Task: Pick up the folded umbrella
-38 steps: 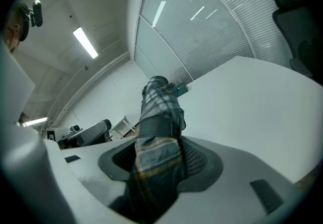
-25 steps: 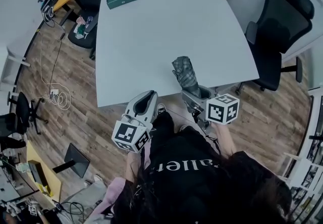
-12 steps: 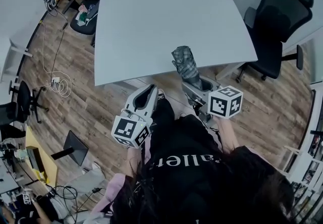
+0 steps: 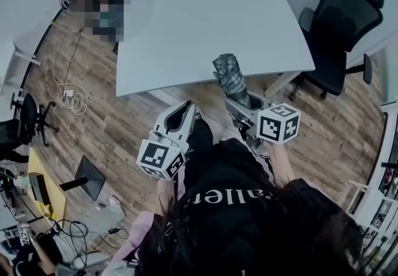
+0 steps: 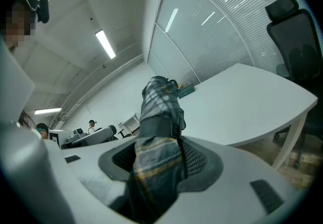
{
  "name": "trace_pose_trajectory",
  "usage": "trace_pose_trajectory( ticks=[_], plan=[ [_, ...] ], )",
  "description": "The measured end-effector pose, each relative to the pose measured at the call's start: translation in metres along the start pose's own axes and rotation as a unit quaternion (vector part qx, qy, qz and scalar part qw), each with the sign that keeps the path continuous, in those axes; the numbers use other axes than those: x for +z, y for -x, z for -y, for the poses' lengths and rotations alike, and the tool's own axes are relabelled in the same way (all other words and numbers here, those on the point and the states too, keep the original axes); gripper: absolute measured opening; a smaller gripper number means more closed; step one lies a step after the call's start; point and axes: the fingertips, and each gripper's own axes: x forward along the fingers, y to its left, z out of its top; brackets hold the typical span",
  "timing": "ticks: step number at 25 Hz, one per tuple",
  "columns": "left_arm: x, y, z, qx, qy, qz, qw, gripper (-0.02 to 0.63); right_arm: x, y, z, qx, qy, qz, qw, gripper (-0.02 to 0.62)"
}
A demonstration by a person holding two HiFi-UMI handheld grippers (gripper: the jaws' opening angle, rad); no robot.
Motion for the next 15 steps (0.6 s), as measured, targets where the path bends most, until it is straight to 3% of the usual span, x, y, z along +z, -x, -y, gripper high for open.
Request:
trace_pose_trajectory(
  ticks=[15],
  plan=[
    [0.001, -0.001, 0.006, 0.004, -0.012, -0.003, 0.9999, 0.043, 0.001, 0.011, 0.002, -0.003, 0.001, 0.007, 1.0, 0.224]
  ],
)
